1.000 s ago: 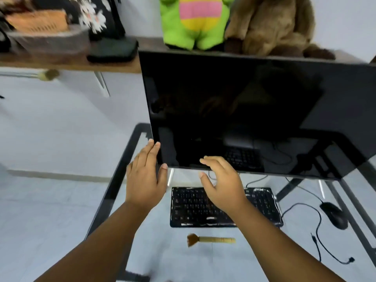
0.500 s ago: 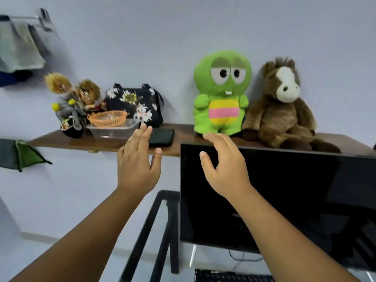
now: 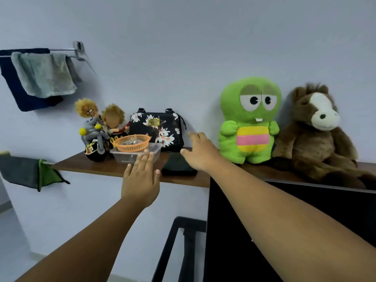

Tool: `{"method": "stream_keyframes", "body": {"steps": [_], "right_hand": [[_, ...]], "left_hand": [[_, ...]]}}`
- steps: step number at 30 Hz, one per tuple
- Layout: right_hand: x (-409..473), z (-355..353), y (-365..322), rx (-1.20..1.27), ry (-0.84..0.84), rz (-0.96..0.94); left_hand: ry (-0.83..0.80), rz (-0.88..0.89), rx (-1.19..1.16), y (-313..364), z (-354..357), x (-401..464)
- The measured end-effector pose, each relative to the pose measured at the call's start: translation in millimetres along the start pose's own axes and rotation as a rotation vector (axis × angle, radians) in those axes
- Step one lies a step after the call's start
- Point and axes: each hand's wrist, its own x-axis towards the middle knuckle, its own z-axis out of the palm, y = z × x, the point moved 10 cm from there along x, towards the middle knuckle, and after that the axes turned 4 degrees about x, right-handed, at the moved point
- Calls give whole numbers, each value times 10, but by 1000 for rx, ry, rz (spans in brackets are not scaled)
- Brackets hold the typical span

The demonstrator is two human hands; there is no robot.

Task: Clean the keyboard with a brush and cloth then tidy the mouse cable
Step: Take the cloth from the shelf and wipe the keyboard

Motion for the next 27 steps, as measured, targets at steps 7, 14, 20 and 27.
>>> {"method": "stream_keyframes", "body": {"steps": [7,14,20,27], "right_hand": [[343,737,239,-94,-310,260],[498,973,239,-283,-376,342],[585,850,102,-237,-301,244],[525,664,69,-64,-134,242]], "left_hand": [[-89,-26,20,-239,335,65],[-85,-14,38,-297,460,57],[-57,-9,44,-311,473,55],[-10,-13,-4,-238,405,37]]}}
